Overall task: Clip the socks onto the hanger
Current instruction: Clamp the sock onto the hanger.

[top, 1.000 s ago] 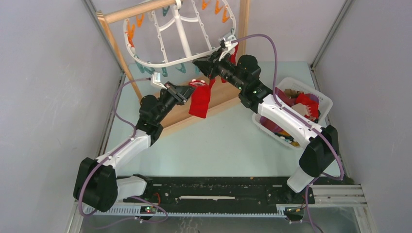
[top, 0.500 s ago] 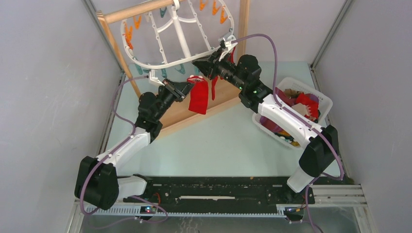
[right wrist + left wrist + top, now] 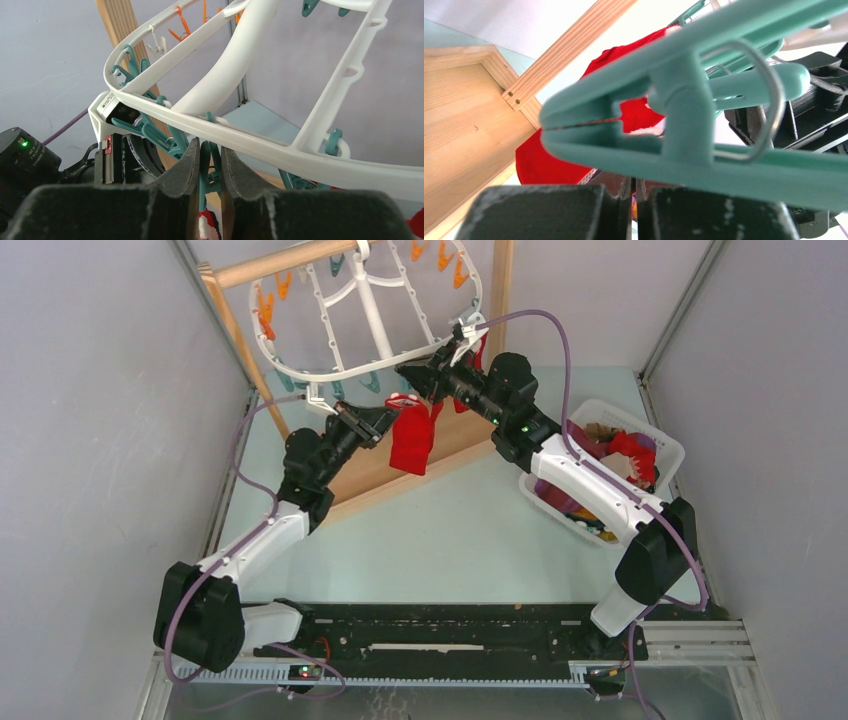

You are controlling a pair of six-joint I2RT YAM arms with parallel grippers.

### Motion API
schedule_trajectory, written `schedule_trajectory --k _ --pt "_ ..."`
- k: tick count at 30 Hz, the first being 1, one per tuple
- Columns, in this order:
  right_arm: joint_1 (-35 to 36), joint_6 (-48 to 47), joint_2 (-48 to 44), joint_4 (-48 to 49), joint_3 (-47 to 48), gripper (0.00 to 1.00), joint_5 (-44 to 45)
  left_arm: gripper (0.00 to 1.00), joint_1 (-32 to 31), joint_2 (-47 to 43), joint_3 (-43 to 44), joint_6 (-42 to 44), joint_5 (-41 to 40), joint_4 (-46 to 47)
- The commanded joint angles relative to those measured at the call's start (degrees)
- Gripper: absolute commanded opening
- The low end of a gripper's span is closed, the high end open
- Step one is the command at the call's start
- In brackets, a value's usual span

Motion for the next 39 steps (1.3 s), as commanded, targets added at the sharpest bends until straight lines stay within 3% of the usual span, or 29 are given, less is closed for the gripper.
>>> schedule_trajectory --k 1,39 --pt "0.4 -1.9 -1.1 1.2 0.1 0.15 -1.8 0.0 0.4 0.1 4.8 -1.1 1.0 1.7" --pt "0.1 -2.4 -1.1 0.5 0.1 0.14 -3.2 0.0 0.4 2.2 8.3 -1.4 1.6 -4.5"
